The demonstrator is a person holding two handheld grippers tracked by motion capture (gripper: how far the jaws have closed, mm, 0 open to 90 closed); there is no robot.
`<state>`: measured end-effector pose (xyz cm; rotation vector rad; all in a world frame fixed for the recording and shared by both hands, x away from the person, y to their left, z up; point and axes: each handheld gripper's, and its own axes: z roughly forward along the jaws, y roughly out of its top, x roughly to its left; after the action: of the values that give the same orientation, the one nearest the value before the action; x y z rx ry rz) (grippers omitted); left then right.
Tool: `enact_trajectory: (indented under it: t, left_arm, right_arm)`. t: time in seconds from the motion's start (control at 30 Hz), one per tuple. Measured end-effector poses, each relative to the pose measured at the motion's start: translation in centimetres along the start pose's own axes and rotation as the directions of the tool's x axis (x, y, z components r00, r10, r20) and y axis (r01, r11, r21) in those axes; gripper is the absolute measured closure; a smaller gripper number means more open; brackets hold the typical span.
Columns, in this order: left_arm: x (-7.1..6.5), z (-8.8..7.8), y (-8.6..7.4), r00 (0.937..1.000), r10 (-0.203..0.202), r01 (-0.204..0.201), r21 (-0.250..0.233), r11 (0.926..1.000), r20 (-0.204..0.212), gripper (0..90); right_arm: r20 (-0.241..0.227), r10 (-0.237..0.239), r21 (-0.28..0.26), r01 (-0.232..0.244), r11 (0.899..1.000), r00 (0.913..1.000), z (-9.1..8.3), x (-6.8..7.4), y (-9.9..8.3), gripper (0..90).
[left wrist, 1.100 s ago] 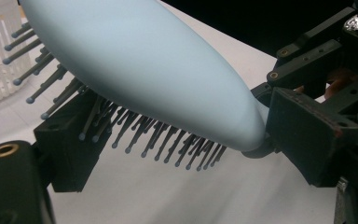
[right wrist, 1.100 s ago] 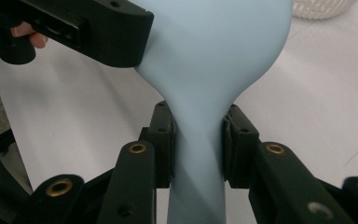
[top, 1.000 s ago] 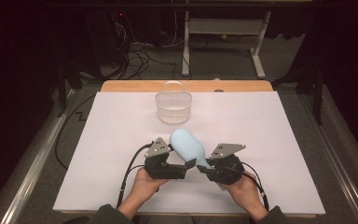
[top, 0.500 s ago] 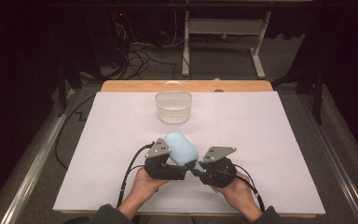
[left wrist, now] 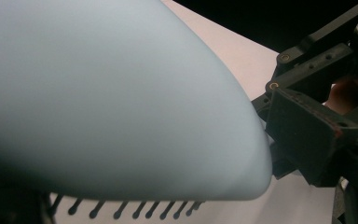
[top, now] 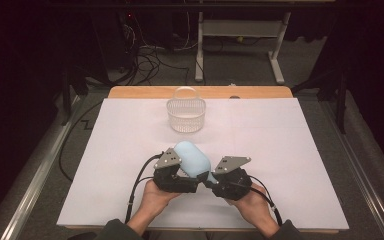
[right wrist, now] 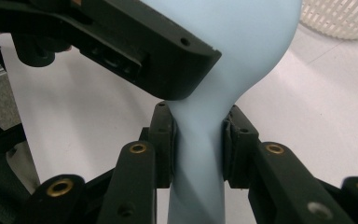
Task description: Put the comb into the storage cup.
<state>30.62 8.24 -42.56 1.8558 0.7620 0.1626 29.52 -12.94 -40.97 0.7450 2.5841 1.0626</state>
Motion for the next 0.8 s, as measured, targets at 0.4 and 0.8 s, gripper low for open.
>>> enact_trajectory:
  t: [0.4,0.8]
  left_arm:
    - [0.4,-1.0,0.4,0.9971,-0.075,0.075,0.014,0.9971,0.013,22.4]
    - [0.5,-1.6,0.6,0.9916,-0.12,0.121,0.002,0.9927,0.046,32.4]
  right_arm:
    - [0.011,-0.021,0.002,0.021,1.0,0.9997,0.2,0.3,0.6,70.4]
    - [0.018,-0.035,0.009,0.035,0.999,0.9992,0.4,0.4,0.7,70.2]
